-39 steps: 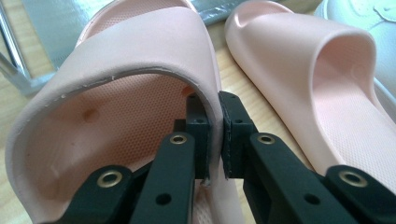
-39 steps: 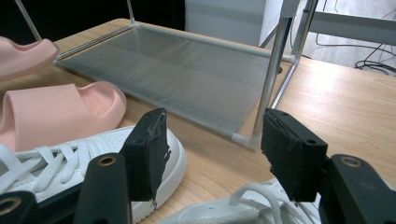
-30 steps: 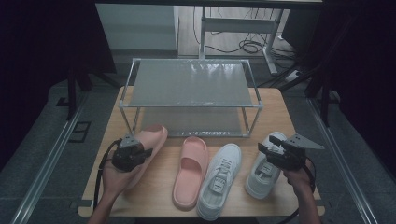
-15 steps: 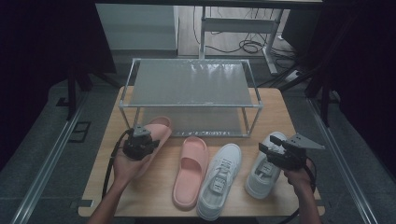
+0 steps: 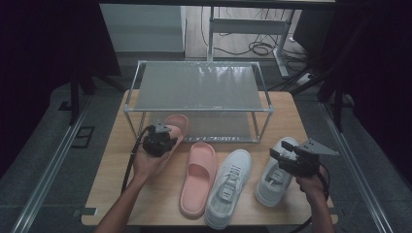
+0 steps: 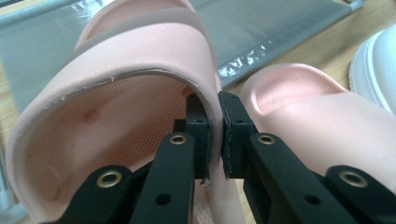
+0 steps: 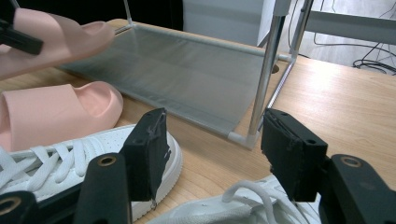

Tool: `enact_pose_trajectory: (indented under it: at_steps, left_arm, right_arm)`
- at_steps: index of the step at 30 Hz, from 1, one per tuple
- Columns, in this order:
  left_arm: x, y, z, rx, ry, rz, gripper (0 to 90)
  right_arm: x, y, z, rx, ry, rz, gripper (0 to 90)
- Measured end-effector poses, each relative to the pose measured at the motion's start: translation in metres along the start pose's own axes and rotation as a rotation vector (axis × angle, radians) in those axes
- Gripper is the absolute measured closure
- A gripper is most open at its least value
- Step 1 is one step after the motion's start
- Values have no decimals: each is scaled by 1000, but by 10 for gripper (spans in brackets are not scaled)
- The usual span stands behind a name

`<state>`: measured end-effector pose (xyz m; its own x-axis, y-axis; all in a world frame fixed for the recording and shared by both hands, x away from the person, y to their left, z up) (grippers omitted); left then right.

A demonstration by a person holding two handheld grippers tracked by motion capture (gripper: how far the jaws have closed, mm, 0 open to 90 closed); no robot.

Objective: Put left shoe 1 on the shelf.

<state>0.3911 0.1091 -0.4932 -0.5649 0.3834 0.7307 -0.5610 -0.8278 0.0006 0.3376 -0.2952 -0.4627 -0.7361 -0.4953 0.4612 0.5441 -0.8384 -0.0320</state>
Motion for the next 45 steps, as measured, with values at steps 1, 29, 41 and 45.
enact_pose_trajectory:
  at_steps: [1, 29, 41, 45]
  left_arm:
    - [-2, 0, 1, -5, -4, 3, 842]
    - [-52, -3, 23, -15, -36, 79, 836]
    - [-70, -5, 28, -30, -31, 105, 838]
    - [-75, -11, 31, -116, -34, 111, 837]
  right_arm:
    - [1, 1, 0, 0, 3, -2, 411]
    - [10, 6, 3, -14, 28, -13, 412]
    - [11, 7, 3, -13, 30, -12, 412]
    - [10, 7, 3, -12, 29, -12, 412]
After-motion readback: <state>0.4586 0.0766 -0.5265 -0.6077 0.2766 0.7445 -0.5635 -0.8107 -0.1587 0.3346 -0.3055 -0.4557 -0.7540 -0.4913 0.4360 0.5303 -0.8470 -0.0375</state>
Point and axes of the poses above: each handheld gripper's, and its own axes: x roughly backward along the jaws, z roughly out of its top, y roughly to its right, the point moved 5 cm from there along -x, roughly forward along the jaws, and after that the axes turned 3 degrees about -y, right-handed, at the moved point
